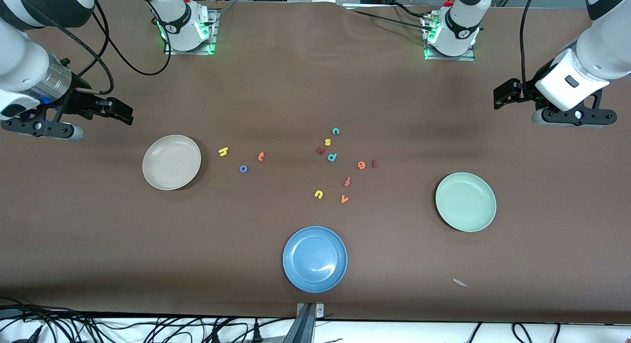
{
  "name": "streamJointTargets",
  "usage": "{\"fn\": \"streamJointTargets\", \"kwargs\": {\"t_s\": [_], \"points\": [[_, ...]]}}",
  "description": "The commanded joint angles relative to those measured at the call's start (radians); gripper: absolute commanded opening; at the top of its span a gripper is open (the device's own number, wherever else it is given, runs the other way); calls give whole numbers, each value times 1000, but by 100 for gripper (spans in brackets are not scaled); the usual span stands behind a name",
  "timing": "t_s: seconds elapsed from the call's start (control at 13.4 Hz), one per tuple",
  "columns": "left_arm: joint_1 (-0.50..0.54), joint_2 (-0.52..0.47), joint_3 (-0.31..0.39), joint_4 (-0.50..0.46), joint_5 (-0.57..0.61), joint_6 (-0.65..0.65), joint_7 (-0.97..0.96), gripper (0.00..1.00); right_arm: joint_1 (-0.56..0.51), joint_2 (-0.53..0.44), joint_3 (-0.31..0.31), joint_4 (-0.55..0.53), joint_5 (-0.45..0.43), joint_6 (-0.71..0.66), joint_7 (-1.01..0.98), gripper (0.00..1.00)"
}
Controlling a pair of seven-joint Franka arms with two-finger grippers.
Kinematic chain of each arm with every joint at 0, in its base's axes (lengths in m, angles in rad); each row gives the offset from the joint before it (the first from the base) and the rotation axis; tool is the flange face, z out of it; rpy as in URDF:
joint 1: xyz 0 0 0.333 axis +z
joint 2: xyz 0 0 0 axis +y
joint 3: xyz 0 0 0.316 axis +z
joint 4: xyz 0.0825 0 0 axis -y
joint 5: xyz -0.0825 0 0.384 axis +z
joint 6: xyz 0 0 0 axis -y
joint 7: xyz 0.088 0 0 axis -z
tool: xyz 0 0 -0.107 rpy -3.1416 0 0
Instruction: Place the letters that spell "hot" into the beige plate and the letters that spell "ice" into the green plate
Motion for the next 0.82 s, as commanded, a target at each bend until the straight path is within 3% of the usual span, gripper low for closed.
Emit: {"fn": "streamJointTargets", "kwargs": {"t_s": [0.0, 0.75], "points": [[-2, 9, 2, 21, 13, -19, 18, 100, -2, -2, 2, -4, -11, -14, 12, 100], [-5, 9, 2, 21, 11, -19, 16, 100, -3, -4, 0, -4, -11, -29, 11, 100]]}}
